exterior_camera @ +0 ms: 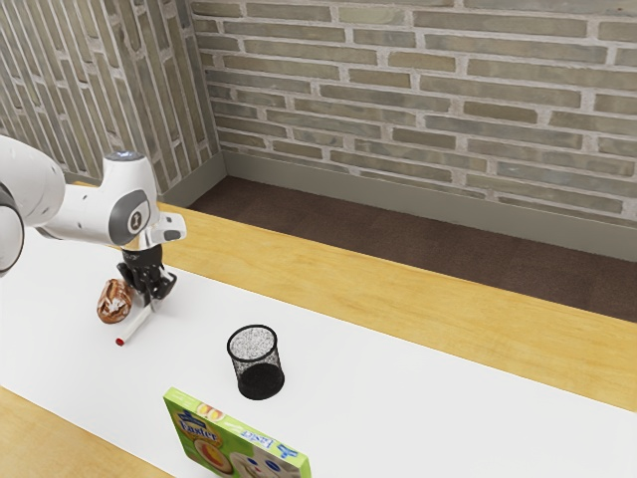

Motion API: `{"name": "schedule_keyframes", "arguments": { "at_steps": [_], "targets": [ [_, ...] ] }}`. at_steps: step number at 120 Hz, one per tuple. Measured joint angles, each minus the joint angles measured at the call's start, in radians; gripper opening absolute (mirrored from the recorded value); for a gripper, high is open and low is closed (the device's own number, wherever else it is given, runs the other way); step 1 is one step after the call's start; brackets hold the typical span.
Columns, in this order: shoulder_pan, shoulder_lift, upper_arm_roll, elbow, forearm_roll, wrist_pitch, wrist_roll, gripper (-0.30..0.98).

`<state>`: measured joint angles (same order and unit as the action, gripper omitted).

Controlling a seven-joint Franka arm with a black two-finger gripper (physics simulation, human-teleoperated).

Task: Put the marker into the pen holder.

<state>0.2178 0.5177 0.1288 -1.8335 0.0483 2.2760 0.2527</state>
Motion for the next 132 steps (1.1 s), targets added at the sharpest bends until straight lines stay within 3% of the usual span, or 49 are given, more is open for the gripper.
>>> {"name": "schedule_keyframes", "arguments": {
  "at_steps": [19,41,74,101,132],
  "targets": [
    [-0.010,-0.025,0.000,-0.001,0.010,0.003,-0.008,-0.06],
    [-0.122,-0.221,-0.008,-0.032,0.020,-0.015,-0.020,-0.09],
    [-0.181,-0.463,-0.153,-0.132,-0.004,-0.055,-0.038,-0.10],
    [-0.305,-0.481,-0.160,-0.152,-0.060,-0.052,-0.051,-0.10],
    [-0.296,-0.451,-0.175,-0.171,-0.081,-0.049,-0.062,-0.10]
  ]
}}
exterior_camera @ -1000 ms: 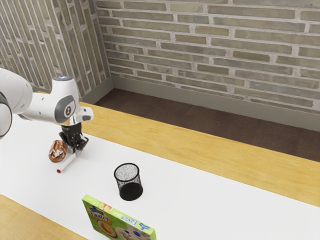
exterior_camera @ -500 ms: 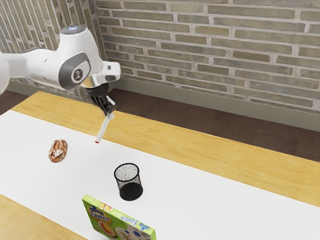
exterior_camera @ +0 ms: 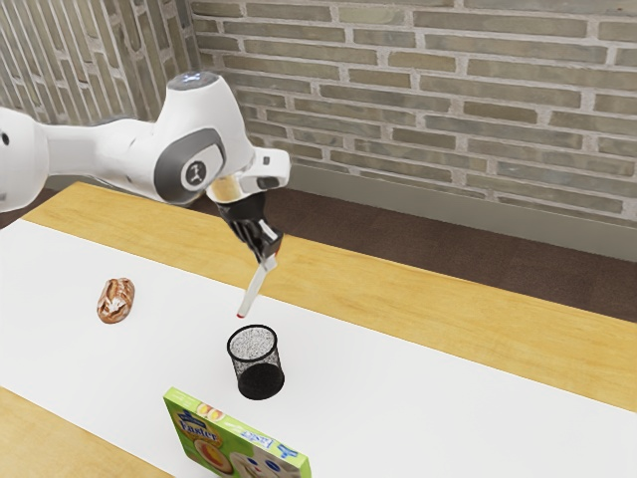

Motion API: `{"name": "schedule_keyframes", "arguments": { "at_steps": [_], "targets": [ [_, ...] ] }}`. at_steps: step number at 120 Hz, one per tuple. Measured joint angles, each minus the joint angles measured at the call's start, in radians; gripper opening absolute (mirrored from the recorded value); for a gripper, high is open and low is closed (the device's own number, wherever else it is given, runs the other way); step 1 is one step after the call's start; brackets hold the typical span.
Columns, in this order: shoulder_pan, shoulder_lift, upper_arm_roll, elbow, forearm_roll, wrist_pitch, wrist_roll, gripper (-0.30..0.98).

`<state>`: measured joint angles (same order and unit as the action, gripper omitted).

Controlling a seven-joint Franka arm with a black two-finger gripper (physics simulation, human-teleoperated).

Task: Put the marker into the pen holder.

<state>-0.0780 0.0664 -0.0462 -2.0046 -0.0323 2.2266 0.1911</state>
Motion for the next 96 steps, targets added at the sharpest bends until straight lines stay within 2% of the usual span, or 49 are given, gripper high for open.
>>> {"name": "schedule_keyframes", "arguments": {
  "at_steps": [25,69,96],
  "targets": [
    [0.048,-0.041,-0.029,-0.041,-0.003,0.000,-0.005,-0.10],
    [-0.020,-0.086,-0.039,-0.092,-0.002,-0.001,-0.015,-0.10],
    [-0.048,-0.003,-0.036,-0.129,0.001,0.000,-0.025,-0.10]
  ]
}}
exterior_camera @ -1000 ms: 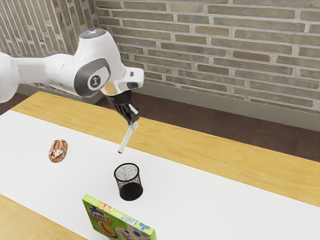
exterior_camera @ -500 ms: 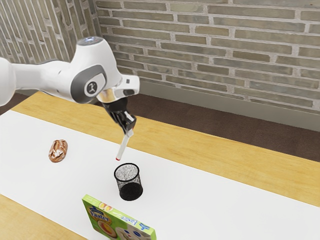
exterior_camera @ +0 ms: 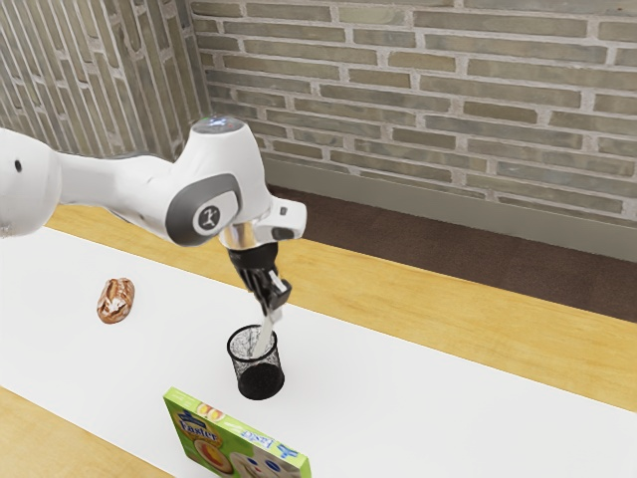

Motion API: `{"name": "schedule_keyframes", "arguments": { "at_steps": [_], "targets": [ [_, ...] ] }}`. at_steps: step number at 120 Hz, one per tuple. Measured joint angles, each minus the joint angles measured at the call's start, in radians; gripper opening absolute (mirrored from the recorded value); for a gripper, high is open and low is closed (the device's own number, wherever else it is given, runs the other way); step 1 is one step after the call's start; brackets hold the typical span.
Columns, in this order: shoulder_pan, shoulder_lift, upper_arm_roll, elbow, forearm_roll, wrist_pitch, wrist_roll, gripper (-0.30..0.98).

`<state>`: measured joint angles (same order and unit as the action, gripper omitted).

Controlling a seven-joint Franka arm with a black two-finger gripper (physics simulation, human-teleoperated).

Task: Put the marker into the pen holder.

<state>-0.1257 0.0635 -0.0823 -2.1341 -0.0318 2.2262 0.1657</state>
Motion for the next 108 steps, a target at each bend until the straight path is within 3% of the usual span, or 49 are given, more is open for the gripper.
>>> {"name": "schedule_keyframes", "arguments": {
  "at_steps": [24,42,70,108],
  "targets": [
    [0.086,0.019,0.001,0.001,-0.018,-0.005,0.006,0.32],
    [0.072,-0.037,0.007,0.037,-0.019,-0.032,0.013,0.50],
    [0.069,-0.061,0.021,0.409,0.044,-0.327,0.060,0.63],
    [0.093,-0.080,0.022,0.484,0.068,-0.519,0.116,0.67]
  ]
}}
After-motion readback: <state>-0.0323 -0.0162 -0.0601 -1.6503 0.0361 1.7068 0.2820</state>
